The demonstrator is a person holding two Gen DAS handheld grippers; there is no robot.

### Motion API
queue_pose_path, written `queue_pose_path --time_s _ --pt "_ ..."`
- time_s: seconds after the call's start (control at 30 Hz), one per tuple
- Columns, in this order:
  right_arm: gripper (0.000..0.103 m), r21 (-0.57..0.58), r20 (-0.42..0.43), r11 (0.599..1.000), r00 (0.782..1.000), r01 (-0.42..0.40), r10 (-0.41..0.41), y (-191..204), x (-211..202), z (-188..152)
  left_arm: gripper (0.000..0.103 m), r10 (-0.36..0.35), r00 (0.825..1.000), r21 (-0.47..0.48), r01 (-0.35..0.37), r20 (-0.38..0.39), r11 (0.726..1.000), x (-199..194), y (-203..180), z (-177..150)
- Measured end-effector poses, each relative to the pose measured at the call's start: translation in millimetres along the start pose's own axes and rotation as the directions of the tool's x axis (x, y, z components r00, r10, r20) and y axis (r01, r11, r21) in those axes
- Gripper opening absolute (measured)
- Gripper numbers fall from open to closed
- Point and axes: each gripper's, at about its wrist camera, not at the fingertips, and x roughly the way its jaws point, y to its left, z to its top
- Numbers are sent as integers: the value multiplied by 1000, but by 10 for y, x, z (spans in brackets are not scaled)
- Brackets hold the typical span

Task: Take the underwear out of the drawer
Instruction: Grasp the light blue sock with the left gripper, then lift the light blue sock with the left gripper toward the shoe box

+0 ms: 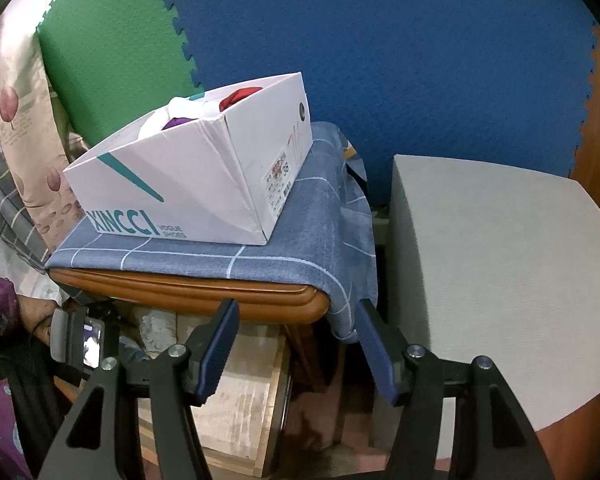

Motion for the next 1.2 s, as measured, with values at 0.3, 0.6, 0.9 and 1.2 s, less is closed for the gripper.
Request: queue_pose_path --time_s 0.3,0.6,0.9,1.2 --pt "61 -3 -6 1000 1000 1 -1 3 14 2 42 -154 988 -125 152 -5 981 -56 112 158" --pt "61 5 0 1000 1000 1 -1 -22 7 -1 41 -161 979 -197 183 125 963 -431 185 407" --pt "61 -1 3 1000 1000 7 -7 -21 -1 -9 41 -114 974 -201 154 198 967 -854 -20 735" --pt "61 -3 4 1000 1000 10 -10 -33 -7 -11 41 -64 957 -271 143 281 952 -1186 -137 665"
